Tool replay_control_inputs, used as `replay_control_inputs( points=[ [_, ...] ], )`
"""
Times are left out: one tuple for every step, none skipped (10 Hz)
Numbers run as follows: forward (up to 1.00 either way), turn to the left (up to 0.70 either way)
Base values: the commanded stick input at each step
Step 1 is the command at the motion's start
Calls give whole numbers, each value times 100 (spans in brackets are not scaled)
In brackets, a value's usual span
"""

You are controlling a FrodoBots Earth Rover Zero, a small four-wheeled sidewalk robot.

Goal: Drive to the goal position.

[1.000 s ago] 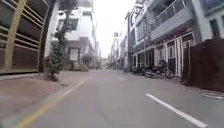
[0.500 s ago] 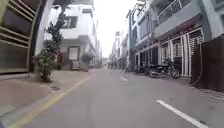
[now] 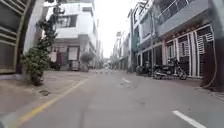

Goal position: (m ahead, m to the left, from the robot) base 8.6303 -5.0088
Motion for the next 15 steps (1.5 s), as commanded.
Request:
replay_control_inputs(
  points=[
    [100, -34],
    [100, -34],
    [100, -34],
    [100, -34],
    [100, -7],
    [100, 6],
    [100, 6],
    [100, 6],
    [100, 6],
    [100, 6],
    [100, 6],
    [100, 6],
    [100, 6],
    [100, 6],
    [100, 6]
  ],
)
